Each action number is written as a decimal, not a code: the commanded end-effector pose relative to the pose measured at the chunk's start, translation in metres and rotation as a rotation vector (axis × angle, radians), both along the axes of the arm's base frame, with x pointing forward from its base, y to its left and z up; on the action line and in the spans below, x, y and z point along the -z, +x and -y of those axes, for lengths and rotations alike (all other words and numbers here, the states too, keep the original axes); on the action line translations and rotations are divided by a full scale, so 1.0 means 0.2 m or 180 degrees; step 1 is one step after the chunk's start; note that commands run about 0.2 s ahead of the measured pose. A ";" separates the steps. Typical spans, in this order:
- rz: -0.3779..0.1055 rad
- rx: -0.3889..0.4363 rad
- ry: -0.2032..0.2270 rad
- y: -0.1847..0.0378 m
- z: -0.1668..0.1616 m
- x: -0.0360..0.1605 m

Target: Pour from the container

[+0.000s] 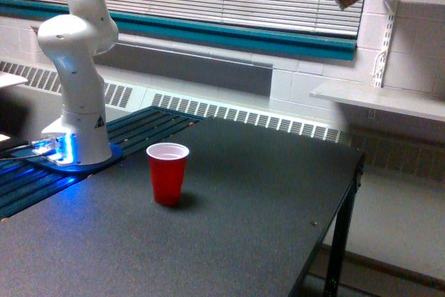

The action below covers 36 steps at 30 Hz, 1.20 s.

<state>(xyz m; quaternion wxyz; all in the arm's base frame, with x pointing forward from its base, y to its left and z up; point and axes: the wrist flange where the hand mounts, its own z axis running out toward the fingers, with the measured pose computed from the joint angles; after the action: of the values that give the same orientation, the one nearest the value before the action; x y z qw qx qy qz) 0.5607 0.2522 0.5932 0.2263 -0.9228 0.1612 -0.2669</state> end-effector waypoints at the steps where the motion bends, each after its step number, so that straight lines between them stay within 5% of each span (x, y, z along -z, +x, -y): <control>1: 0.0266 -0.0090 0.0031 -0.15 -0.07 -0.23; 10: 0.0405 -0.0142 0.0072 -0.26 -0.07 -0.36; 16: 0.0471 -0.0151 0.0029 -0.36 -0.05 -0.35; 28: 0.0538 -0.0003 -0.0126 -0.47 0.13 -0.23; 36: 0.0402 0.0200 -0.0162 -0.49 0.37 -0.09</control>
<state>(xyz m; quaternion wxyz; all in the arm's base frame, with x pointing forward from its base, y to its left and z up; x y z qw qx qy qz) 0.4602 0.2159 0.6228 0.2166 -0.9056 0.1491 -0.3328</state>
